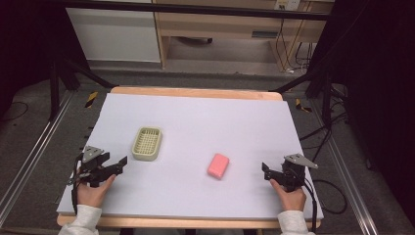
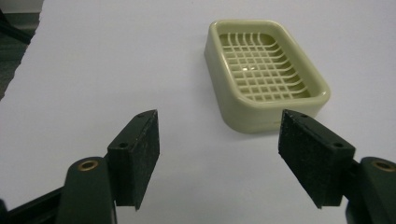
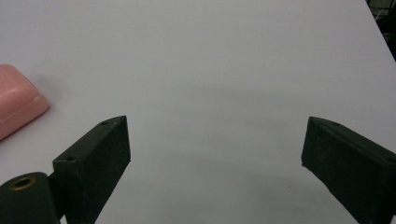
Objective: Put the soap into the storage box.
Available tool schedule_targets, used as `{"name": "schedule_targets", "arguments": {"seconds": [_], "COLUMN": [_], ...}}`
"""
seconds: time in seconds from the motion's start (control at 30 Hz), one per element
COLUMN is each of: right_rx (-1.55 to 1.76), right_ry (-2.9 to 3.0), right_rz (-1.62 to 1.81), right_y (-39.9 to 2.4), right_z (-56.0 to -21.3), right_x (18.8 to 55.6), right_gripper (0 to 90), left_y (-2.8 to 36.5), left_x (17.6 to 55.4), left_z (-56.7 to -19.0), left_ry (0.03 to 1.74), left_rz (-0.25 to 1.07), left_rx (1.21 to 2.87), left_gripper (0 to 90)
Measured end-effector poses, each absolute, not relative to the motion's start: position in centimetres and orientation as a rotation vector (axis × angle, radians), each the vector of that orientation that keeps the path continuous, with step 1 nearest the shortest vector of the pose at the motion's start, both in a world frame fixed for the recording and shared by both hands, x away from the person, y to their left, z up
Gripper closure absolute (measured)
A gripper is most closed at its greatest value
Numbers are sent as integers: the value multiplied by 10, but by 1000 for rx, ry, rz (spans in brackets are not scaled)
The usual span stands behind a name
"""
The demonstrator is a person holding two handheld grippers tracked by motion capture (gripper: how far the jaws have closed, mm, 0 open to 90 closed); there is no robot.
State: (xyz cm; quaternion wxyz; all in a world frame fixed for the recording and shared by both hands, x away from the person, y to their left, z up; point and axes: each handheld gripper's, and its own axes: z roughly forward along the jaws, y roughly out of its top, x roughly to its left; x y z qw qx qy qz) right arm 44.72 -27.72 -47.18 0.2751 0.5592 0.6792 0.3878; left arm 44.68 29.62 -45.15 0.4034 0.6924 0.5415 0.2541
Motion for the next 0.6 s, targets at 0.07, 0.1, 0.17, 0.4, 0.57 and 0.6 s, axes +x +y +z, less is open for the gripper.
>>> {"name": "schedule_targets", "arguments": {"seconds": [0.07,0.1,0.17,0.4,0.57,0.6], "right_rx": [1503,1505,1507,1486,1481,1478], "right_ry": [1820,1820,1827,1830,1824,1821], "right_rz": [1039,1040,1041,1030,1026,1026], "right_y": [-278,-277,-276,-274,-273,-273], "right_z": [-472,-472,-473,-473,-473,-473], "right_x": [447,447,447,446,446,446], "right_gripper": [78,75,75,74,71,71], "left_y": [295,293,290,283,273,272], "left_x": [446,446,446,444,443,443], "left_z": [-451,-451,-450,-446,-444,-443], "left_ry": [1365,1359,1352,1327,1289,1282], "left_rz": [632,631,624,619,613,614], "left_rx": [1750,1759,1763,1761,1773,1778], "left_gripper": [305,310,311,318,321,321]}}
